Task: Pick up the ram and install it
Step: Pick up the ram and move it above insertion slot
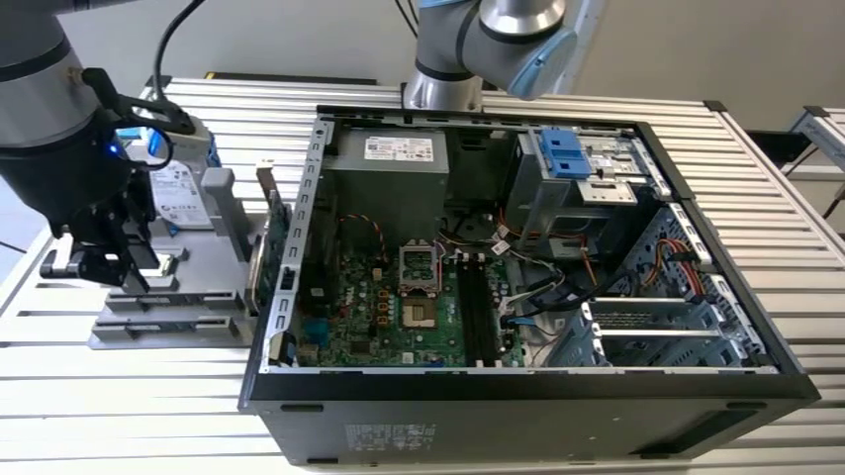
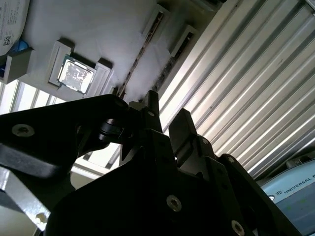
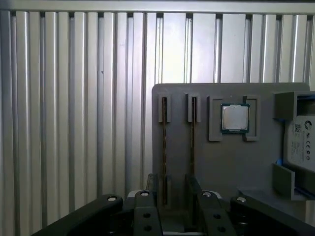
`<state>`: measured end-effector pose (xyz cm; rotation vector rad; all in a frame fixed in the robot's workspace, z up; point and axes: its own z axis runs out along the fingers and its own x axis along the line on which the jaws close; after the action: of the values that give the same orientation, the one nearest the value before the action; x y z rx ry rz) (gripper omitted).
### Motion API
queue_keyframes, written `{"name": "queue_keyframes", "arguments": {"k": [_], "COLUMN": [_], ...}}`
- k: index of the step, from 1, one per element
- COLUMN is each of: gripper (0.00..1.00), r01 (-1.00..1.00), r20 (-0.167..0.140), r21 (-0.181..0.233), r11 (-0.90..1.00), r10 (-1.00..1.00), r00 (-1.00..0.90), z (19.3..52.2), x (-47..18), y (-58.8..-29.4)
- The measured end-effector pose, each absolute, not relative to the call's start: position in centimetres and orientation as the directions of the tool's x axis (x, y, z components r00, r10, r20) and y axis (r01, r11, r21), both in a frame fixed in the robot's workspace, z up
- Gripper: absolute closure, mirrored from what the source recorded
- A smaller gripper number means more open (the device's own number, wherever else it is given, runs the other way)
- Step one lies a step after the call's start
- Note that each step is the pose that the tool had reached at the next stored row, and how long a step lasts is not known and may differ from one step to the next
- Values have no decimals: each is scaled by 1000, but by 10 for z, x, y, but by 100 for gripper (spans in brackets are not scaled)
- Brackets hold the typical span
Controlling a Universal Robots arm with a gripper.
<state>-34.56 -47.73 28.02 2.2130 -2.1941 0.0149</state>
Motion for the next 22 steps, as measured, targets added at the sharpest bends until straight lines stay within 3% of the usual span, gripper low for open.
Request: {"name": "queue_keyframes", "arguments": {"k": [22], "gripper": [0], "r01": [-1000], "r20": [25], "r21": [11], "r11": [-8], "r10": [-1000], "r00": [9], "z": [269], "x": [-346], "y": [-477]}}
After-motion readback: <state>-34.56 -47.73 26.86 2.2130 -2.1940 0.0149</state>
